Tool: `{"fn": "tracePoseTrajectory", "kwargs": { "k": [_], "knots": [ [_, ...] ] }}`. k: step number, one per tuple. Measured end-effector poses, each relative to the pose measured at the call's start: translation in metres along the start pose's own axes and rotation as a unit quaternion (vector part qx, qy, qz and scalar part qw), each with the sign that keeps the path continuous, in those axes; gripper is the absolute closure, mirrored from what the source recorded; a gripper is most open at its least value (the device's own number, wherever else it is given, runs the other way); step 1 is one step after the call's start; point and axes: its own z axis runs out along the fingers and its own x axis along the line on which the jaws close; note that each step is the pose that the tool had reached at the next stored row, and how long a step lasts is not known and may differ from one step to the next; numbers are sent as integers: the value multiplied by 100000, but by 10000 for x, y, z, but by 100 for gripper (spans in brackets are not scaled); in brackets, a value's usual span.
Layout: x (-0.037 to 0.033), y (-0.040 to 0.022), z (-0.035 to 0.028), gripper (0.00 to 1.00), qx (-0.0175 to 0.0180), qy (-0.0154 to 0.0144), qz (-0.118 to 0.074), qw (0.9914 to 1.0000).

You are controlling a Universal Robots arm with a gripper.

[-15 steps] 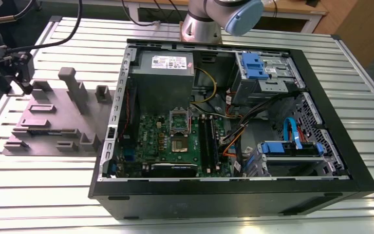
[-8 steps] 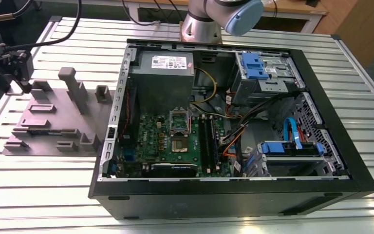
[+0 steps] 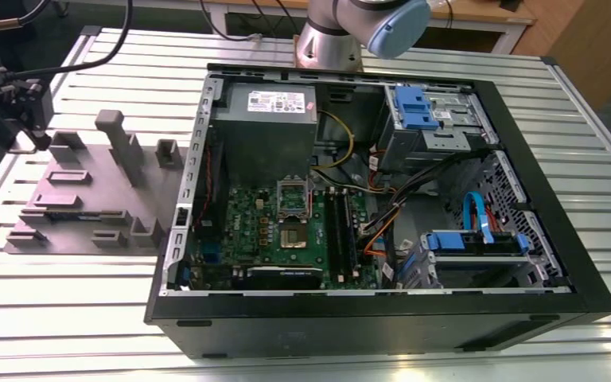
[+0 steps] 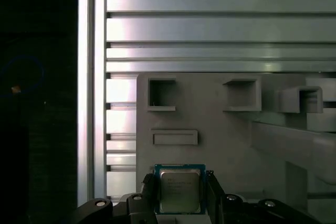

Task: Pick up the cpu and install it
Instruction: 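Pick up the cpu and move it towards the insertion slot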

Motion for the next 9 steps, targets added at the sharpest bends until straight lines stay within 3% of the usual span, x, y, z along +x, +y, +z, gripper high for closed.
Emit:
{"fn": "tracePoseTrajectory", "kwargs": {
  "k": [9],
  "knots": [
    [-1,1,-38,53,-1,-2,0,100000]
  ]
}}
